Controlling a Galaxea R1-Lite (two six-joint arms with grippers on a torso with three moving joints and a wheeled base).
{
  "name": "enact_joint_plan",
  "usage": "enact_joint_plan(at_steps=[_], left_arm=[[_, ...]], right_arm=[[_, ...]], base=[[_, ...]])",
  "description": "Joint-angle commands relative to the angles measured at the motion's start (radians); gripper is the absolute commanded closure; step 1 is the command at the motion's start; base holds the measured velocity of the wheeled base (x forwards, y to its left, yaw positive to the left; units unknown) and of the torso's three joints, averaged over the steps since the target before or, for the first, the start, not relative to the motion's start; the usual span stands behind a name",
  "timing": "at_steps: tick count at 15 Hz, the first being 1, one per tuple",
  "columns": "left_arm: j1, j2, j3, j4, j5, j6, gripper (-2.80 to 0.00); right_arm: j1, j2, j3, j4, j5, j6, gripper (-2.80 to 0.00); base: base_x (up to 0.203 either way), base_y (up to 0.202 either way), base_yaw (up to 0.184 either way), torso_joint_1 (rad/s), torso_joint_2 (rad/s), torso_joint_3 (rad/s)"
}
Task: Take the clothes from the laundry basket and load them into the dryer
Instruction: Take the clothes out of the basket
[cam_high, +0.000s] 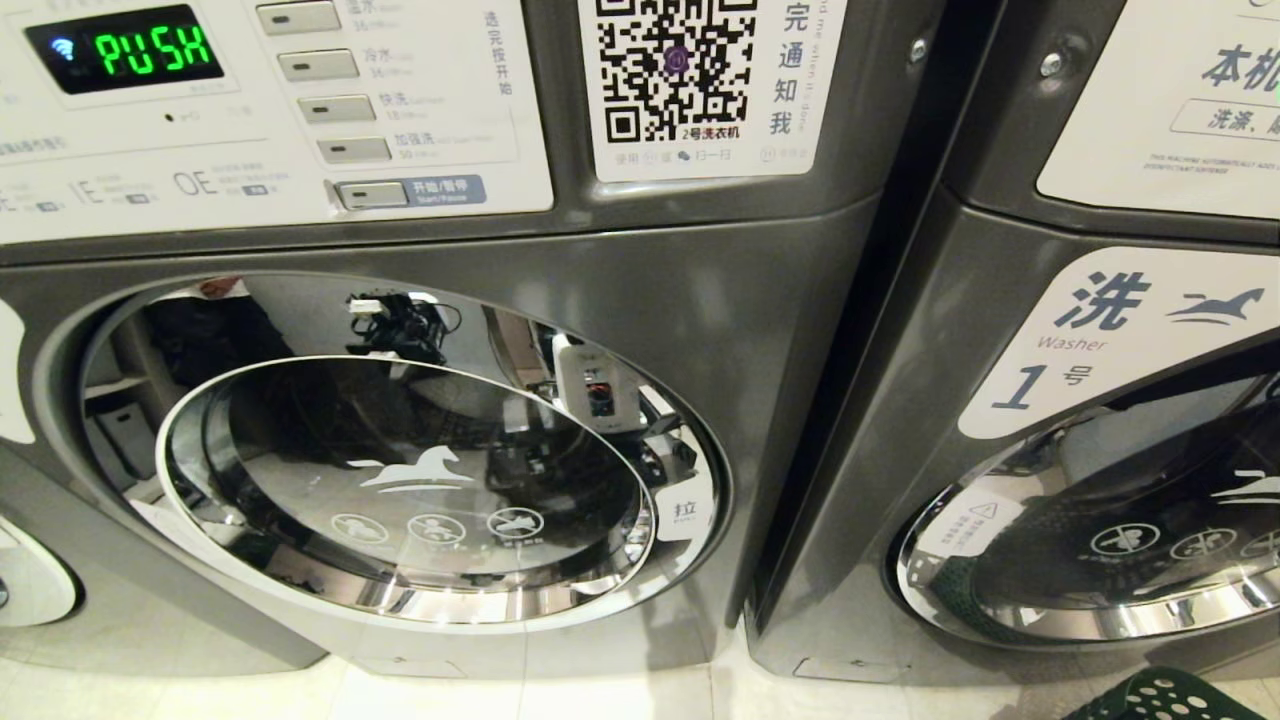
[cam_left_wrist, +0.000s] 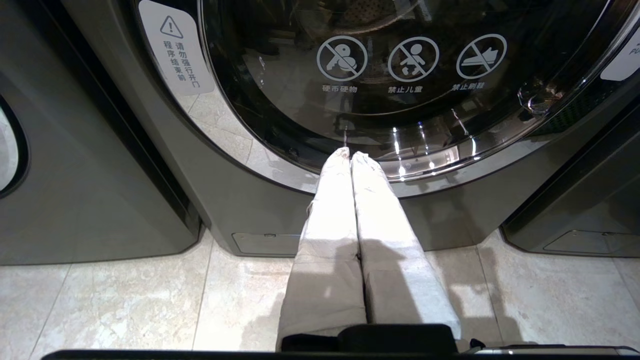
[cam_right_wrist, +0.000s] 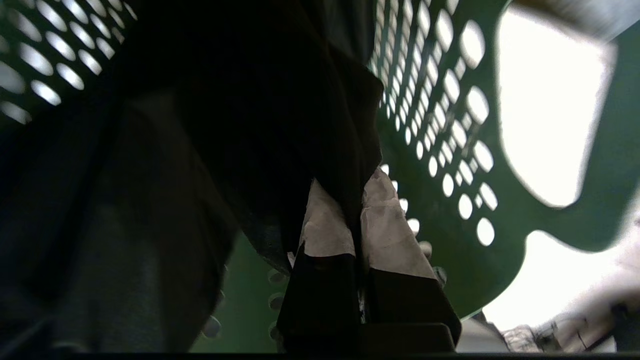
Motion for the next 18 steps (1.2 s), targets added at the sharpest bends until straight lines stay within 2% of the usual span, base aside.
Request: enact_joint_plan(at_steps=[1, 4, 6, 10, 14, 18], left_arm=[[0.001, 0.0, 0.0, 0.0, 0.0, 0.0, 0.0], [0.001, 0.0, 0.0, 0.0, 0.0, 0.0, 0.0], [-0.001, 0.0, 0.0, 0.0, 0.0, 0.0, 0.0], [0.001, 0.0, 0.0, 0.0, 0.0, 0.0, 0.0], [0.0, 0.0, 0.0, 0.0, 0.0, 0.0, 0.0], [0.0, 0.0, 0.0, 0.0, 0.0, 0.0, 0.0]], right_arm=[[0.007, 0.059, 0.0, -0.008, -0.005, 0.003, 0.0], [0.016, 0.134, 0.005, -0.092, -0.002, 0.009, 0.0], [0.019, 0.213, 0.005, -0.195, 0.006, 0.026, 0.0], [0.034, 0.363, -0.009, -0.354, 0.078, 0.033, 0.0], [0.097, 0.469, -0.076, -0.369, 0.168, 0.016, 0.0], [0.148, 0.563, -0.197, -0.368, 0.172, 0.029, 0.0]], base=[[0.0, 0.0, 0.0, 0.0, 0.0, 0.0], [0.0, 0.0, 0.0, 0.0, 0.0, 0.0], [0.0, 0.0, 0.0, 0.0, 0.0, 0.0], [0.0, 0.0, 0.0, 0.0, 0.0, 0.0], [0.0, 0.0, 0.0, 0.0, 0.0, 0.0], [0.0, 0.0, 0.0, 0.0, 0.0, 0.0]])
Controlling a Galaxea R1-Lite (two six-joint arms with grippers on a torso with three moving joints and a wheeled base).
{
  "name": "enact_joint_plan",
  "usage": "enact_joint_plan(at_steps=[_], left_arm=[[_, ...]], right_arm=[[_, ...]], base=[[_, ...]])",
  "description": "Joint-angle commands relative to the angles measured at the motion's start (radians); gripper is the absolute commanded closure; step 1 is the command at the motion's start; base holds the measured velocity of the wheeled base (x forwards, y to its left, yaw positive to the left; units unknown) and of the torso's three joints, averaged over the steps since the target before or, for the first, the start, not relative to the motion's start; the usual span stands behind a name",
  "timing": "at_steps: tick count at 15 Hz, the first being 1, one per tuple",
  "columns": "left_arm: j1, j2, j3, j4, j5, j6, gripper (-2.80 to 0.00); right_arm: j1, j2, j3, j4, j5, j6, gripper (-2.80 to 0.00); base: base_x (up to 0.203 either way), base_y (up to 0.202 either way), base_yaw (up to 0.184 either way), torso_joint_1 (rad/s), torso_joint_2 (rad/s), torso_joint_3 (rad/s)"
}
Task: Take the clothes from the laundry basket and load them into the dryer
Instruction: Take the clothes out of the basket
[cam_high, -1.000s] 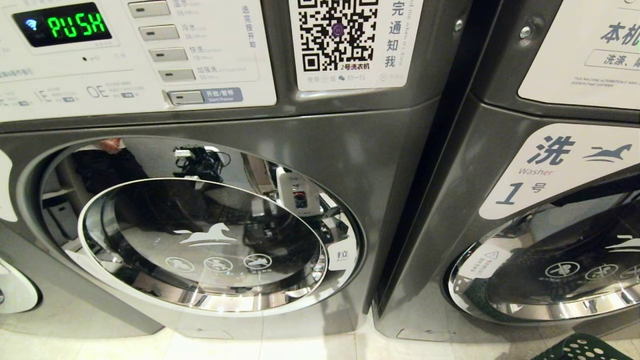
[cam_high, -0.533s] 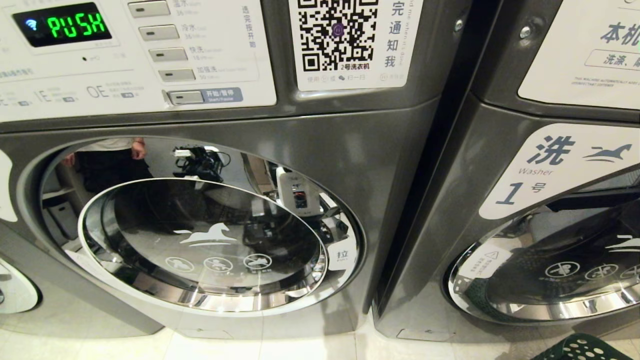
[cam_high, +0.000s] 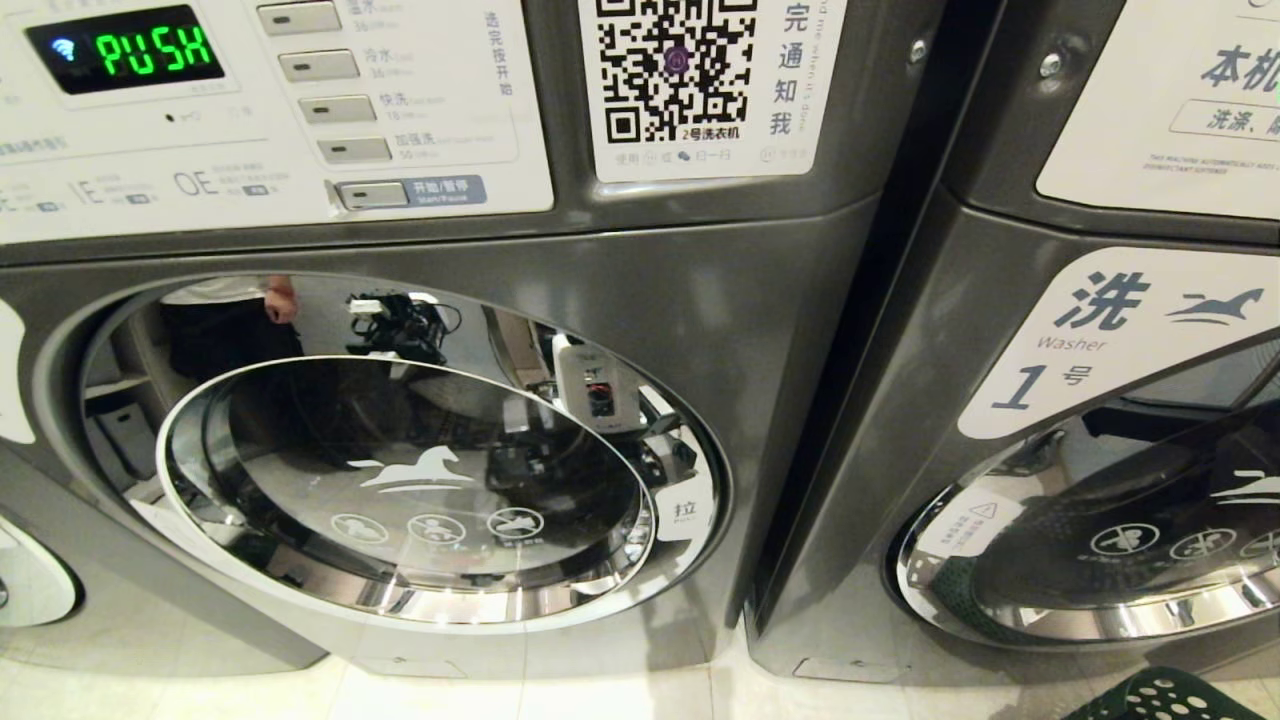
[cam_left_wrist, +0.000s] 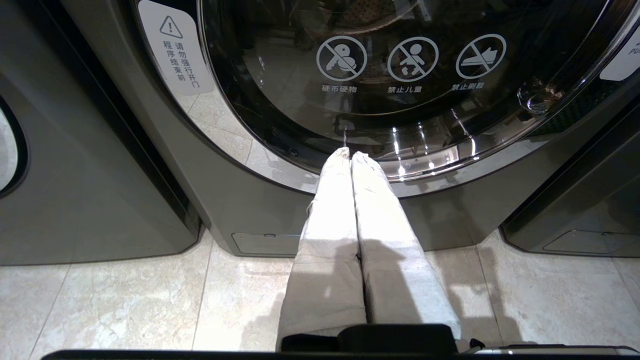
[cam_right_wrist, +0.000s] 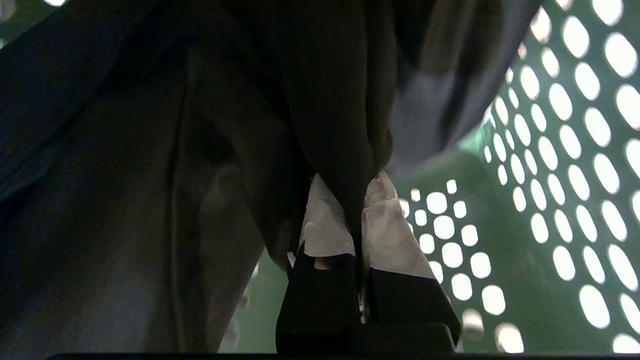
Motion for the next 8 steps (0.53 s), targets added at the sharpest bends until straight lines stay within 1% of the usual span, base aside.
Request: enact_joint_plan(at_steps=[1, 2, 3, 4, 7, 8], left_arm=[[0.0, 0.0, 0.0, 0.0, 0.0, 0.0, 0.0], [0.001, 0.0, 0.0, 0.0, 0.0, 0.0, 0.0], [-0.001, 0.0, 0.0, 0.0, 0.0, 0.0, 0.0], [-0.001, 0.0, 0.0, 0.0, 0.0, 0.0, 0.0], [0.0, 0.0, -0.001, 0.0, 0.0, 0.0, 0.0], [0.001, 0.0, 0.0, 0.0, 0.0, 0.0, 0.0]], right_arm=[[0.014, 0.067, -0.066, -0.002, 0.002, 0.004, 0.0], [0.015, 0.074, -0.097, 0.003, 0.001, 0.016, -2.41], [0.015, 0.076, -0.127, 0.012, 0.002, 0.048, -2.8], [0.016, 0.076, -0.16, 0.031, 0.003, 0.096, -2.8], [0.017, 0.075, -0.223, 0.119, 0.007, 0.285, -2.8], [0.018, 0.073, -0.223, 0.144, 0.026, 0.319, -2.8]], base=[[0.0, 0.0, 0.0, 0.0, 0.0, 0.0], [0.0, 0.0, 0.0, 0.0, 0.0, 0.0], [0.0, 0.0, 0.0, 0.0, 0.0, 0.0], [0.0, 0.0, 0.0, 0.0, 0.0, 0.0], [0.0, 0.0, 0.0, 0.0, 0.0, 0.0], [0.0, 0.0, 0.0, 0.0, 0.0, 0.0]])
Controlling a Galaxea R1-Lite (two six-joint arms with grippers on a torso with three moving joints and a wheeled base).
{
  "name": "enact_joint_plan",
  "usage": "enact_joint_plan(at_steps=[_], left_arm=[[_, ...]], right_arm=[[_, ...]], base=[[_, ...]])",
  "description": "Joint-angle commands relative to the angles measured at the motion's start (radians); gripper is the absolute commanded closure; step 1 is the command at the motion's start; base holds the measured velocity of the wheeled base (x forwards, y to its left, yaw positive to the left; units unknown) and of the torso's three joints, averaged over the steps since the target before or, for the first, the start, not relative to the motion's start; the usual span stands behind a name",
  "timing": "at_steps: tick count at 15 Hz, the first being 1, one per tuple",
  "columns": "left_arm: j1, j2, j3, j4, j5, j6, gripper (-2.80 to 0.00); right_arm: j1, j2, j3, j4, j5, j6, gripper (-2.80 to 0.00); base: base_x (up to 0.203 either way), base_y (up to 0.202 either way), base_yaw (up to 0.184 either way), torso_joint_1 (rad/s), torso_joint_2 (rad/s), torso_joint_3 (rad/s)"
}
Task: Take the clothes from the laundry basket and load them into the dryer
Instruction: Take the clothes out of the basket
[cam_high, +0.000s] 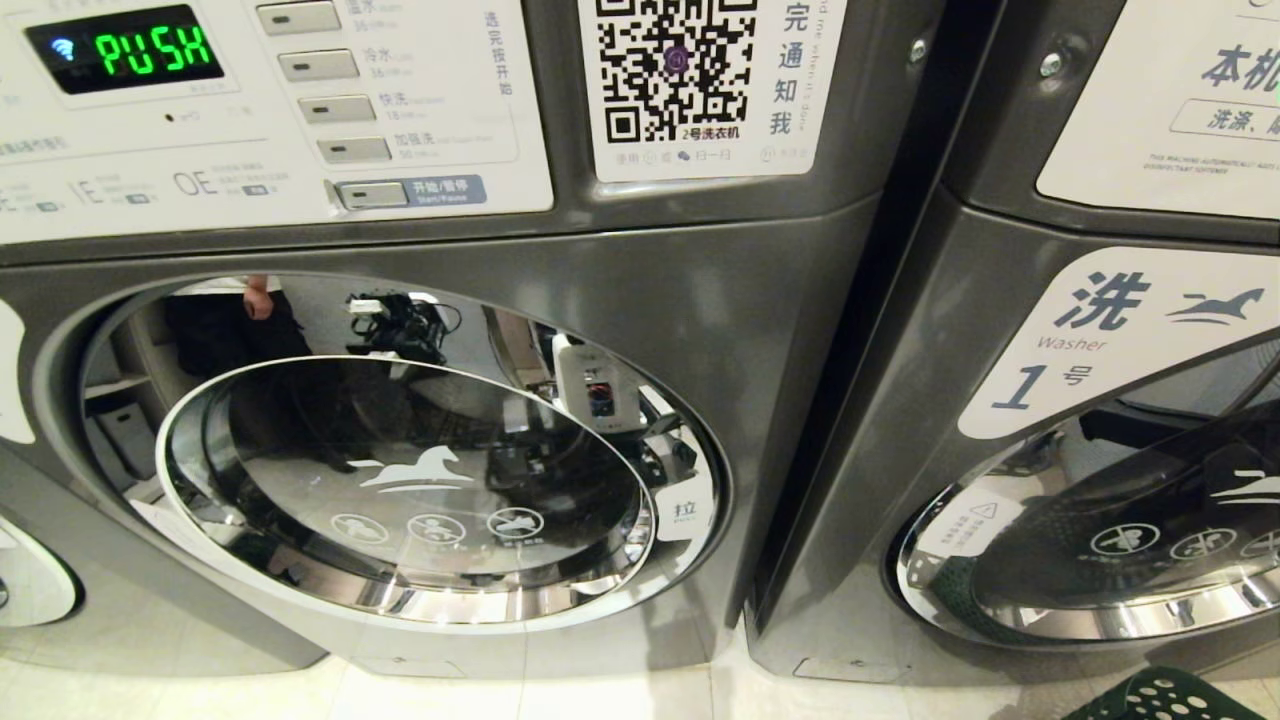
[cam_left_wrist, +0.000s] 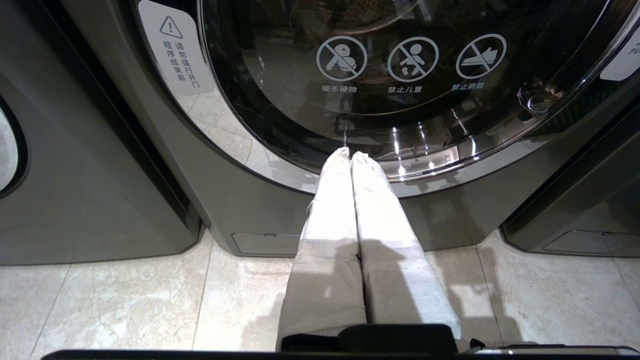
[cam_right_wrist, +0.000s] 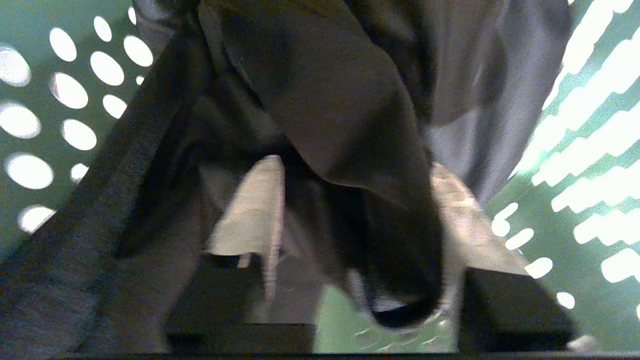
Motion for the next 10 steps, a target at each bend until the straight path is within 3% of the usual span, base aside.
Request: enact_joint_plan(at_steps=[1, 3, 8, 10], left_arm=[[0.0, 0.0, 0.0, 0.0, 0.0, 0.0, 0.0], [0.0, 0.0, -0.001, 0.0, 0.0, 0.0, 0.0], [0.0, 0.0, 0.0, 0.0, 0.0, 0.0, 0.0], [0.0, 0.0, 0.0, 0.0, 0.0, 0.0, 0.0]], right_arm=[[0.011, 0.001, -0.008, 0.036, 0.02, 0.062, -2.8], [0.04, 0.001, -0.009, 0.081, 0.036, 0.177, -2.8], [0.086, 0.001, -0.002, 0.09, 0.101, 0.558, -2.8], [0.087, 0.001, -0.003, 0.089, 0.117, 0.638, -2.8]], base=[[0.0, 0.0, 0.0, 0.0, 0.0, 0.0], [0.0, 0.0, 0.0, 0.0, 0.0, 0.0], [0.0, 0.0, 0.0, 0.0, 0.0, 0.0], [0.0, 0.0, 0.0, 0.0, 0.0, 0.0]])
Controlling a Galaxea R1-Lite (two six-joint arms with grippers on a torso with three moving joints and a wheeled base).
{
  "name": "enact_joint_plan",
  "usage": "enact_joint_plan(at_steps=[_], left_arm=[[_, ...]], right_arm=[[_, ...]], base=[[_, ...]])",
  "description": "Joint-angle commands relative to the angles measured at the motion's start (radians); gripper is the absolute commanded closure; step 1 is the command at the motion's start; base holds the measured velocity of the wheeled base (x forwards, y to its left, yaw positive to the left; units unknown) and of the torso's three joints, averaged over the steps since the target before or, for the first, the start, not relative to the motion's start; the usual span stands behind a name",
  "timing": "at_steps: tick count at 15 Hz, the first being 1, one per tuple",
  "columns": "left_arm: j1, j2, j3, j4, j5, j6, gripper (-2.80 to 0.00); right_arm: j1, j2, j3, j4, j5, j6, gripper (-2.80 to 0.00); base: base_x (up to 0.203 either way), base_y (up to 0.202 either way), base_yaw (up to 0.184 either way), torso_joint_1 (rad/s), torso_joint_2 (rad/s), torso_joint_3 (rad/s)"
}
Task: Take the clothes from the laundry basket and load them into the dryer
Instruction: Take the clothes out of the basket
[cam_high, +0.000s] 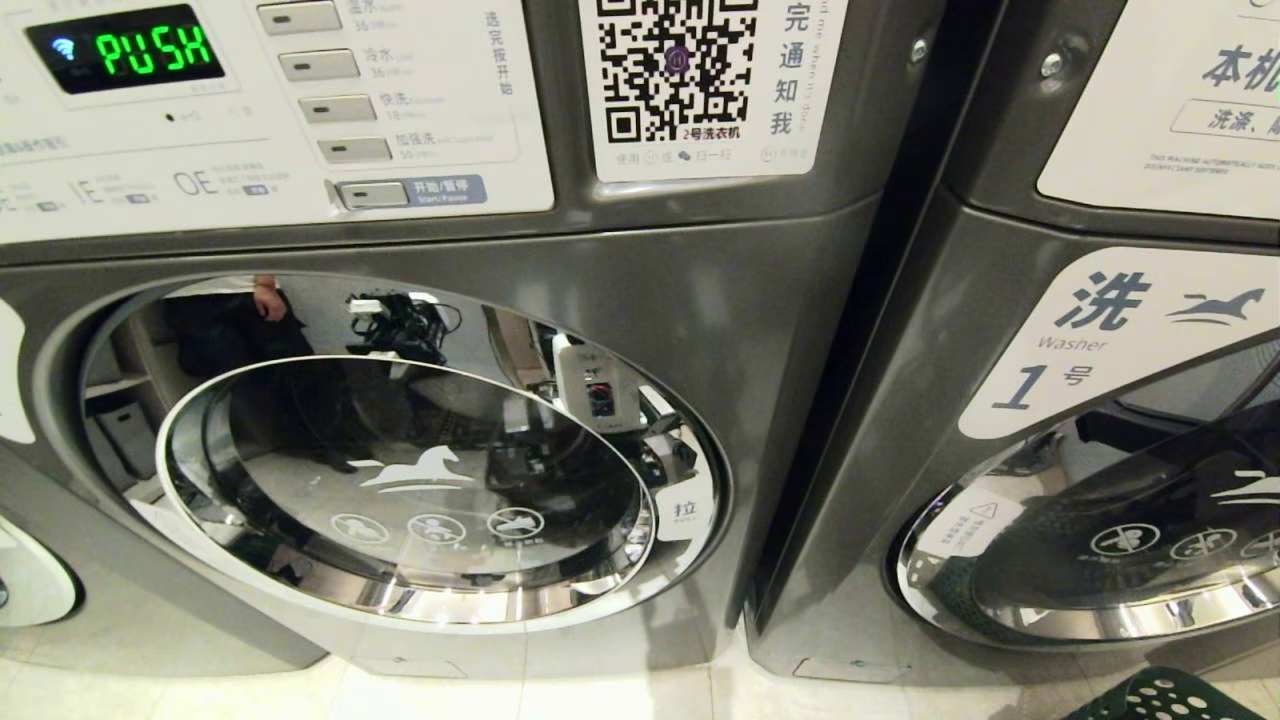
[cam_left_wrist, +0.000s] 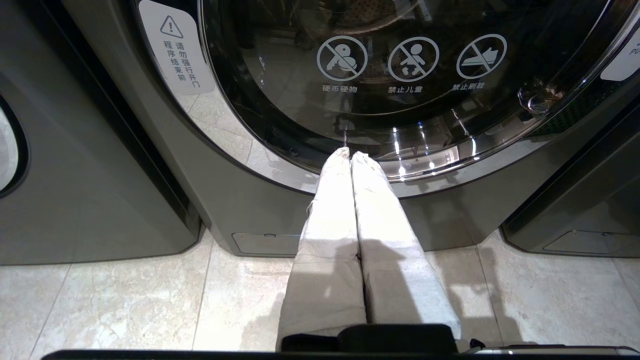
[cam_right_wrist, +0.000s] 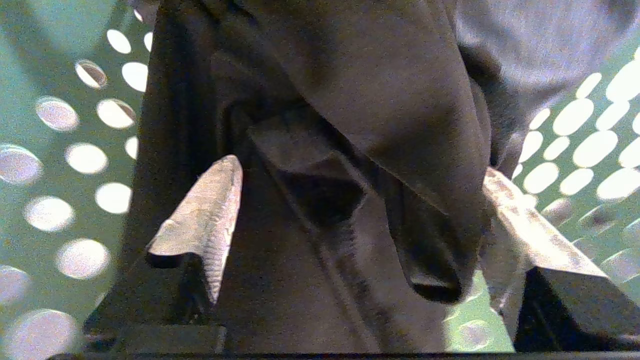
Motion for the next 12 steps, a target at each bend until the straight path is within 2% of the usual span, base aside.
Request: enact_joint_plan(at_steps=[1, 6, 10, 12], left_arm=[[-0.001, 0.0, -0.001, 0.0, 0.0, 0.0, 0.0], [-0.001, 0.0, 0.0, 0.0, 0.0, 0.0, 0.0], [0.001, 0.0, 0.0, 0.0, 0.0, 0.0, 0.0], [0.001, 0.0, 0.0, 0.0, 0.0, 0.0, 0.0]], right_arm=[[0.002, -0.001, -0.005, -0.004, 0.007, 0.058, -2.8], [0.013, -0.001, -0.01, -0.006, 0.038, 0.219, -2.8], [0.039, -0.007, -0.008, -0.005, 0.159, 0.308, -2.8], [0.044, -0.016, -0.008, -0.006, 0.235, 0.326, -2.8]], base=[[0.0, 0.0, 0.0, 0.0, 0.0, 0.0], [0.0, 0.0, 0.0, 0.0, 0.0, 0.0], [0.0, 0.0, 0.0, 0.0, 0.0, 0.0], [0.0, 0.0, 0.0, 0.0, 0.0, 0.0]])
